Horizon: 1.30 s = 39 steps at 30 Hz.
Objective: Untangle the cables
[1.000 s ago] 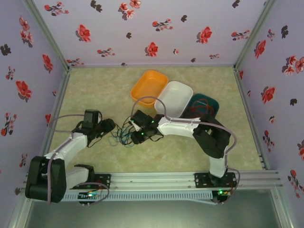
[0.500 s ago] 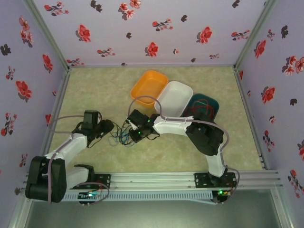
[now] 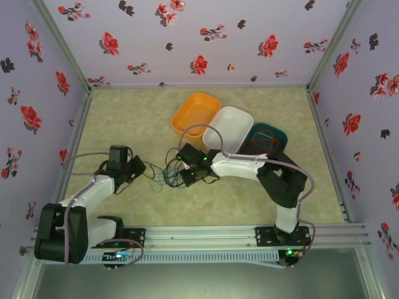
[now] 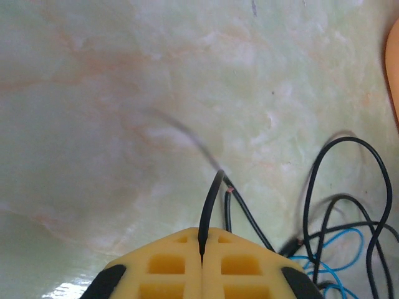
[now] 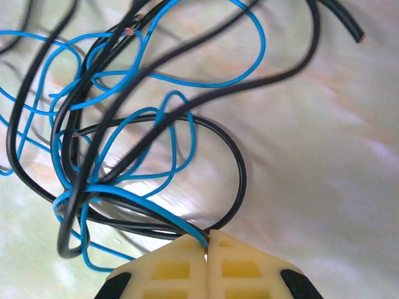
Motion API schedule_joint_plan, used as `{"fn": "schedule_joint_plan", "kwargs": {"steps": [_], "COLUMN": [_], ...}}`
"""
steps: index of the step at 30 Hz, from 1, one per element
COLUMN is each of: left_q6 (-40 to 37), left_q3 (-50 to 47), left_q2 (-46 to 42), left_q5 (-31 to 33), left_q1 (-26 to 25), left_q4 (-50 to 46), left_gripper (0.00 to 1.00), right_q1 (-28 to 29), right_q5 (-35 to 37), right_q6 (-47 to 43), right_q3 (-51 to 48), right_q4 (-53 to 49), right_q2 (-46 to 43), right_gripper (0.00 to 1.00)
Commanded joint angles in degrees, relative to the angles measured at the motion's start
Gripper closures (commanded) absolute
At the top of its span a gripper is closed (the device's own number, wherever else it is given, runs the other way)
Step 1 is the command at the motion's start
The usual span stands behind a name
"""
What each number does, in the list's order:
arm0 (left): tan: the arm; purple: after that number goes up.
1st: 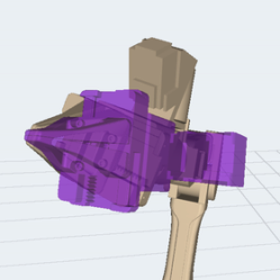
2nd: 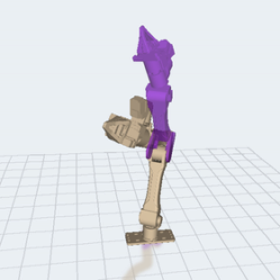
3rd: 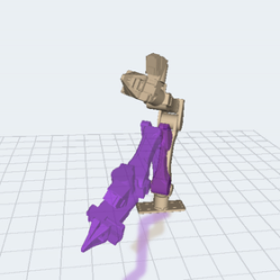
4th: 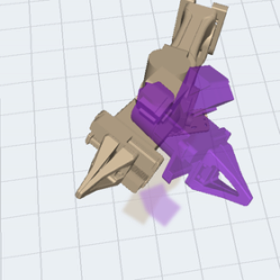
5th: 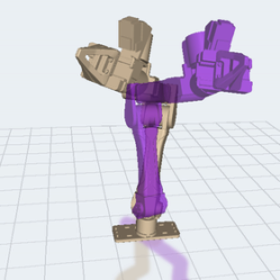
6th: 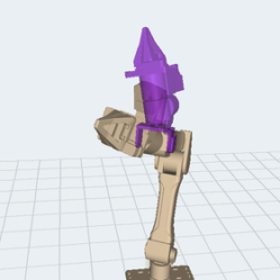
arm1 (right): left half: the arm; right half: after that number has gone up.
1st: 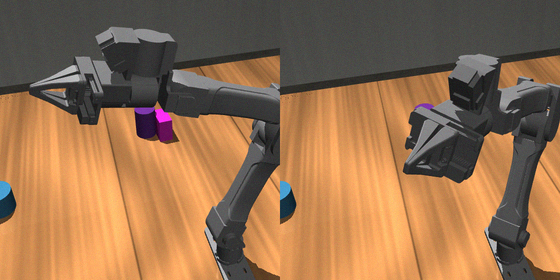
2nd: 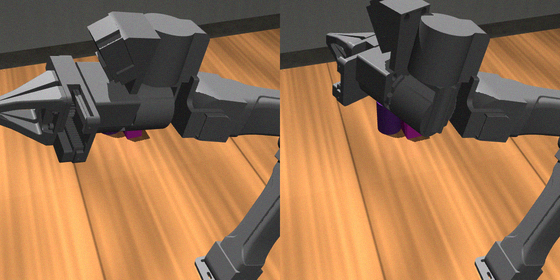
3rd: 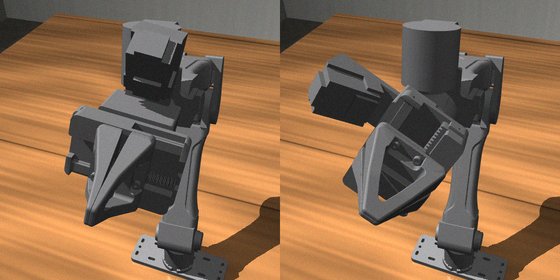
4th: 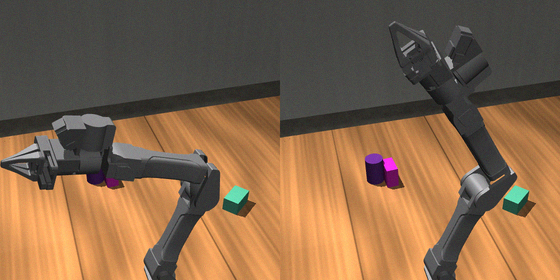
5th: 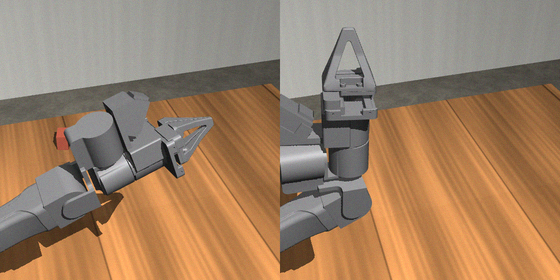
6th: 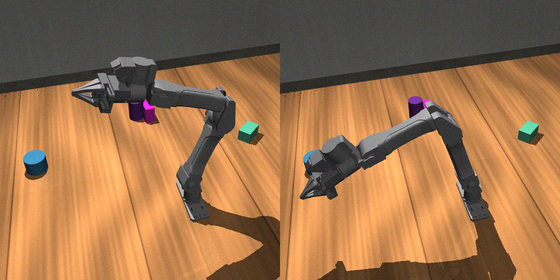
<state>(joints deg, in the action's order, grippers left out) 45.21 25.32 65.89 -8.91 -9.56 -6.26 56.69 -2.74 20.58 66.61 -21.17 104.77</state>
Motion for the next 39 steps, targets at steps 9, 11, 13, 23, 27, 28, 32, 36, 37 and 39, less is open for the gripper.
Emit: {"fn": "schedule_joint_plan", "kwargs": {"steps": [9,11,13,23,27,28,32,36,37,39], "left_q6": [-1.6,-2.4,-3.2,-8.0,-9.2,-9.4,-9.6,-10.4,-10.5,-10.7], "left_q3": [-0.2,0.3,0.9,5.2,6.7,7.1,8.3,9.6,9.8,10.0], "left_q2": [-10.3,-11.5,-12.8,-16.6,-18.9,-19.5,-20.7,-21.2,-21.3,-21.1], "left_q5": [6.2,6.9,8.0,12.6,12.9,12.9,10.5,10.2,10.5,11.0], "left_q1": [4.8,5.4,6.0,13.3,15.0,15.1,15.0,15.0,15.1,15.0], "left_q4": [-7.4,-9.3,-11.6,-22.3,-24.0,-24.5,-25.0,-26.6,-26.8,-27.0], "left_gripper": [1.00,1.00,1.00,1.00,1.00,1.00,1.00,1.00,1.00,1.00], "right_q1": [-6.9,-7.2,-7.4,-9.8,-10.7,-10.8,-10.8,-10.9,-10.8,-11.0], "right_q5": [4.3,4.1,3.7,4.9,2.6,1.9,-1.0,-1.2,-0.8,0.4], "right_q6": [3.2,3.5,3.7,3.5,4.1,4.3,4.9,4.5,4.1,3.0], "right_q3": [-6.2,-5.9,-5.1,-3.6,-3.5,-3.3,-3.2,-1.8,-1.3,-0.1], "right_q4": [-5.3,-5.5,-6.4,-12.0,-12.7,-12.8,-11.7,-12.8,-13.5,-15.3], "right_q2": [-12.5,-13.9,-15.3,-19.9,-20.4,-20.2,-19.3,-18.8,-19.3,-20.9], "right_gripper": [1.00,0.99,0.98,1.00,0.97,0.97,1.00,1.00,1.00,1.00]}}
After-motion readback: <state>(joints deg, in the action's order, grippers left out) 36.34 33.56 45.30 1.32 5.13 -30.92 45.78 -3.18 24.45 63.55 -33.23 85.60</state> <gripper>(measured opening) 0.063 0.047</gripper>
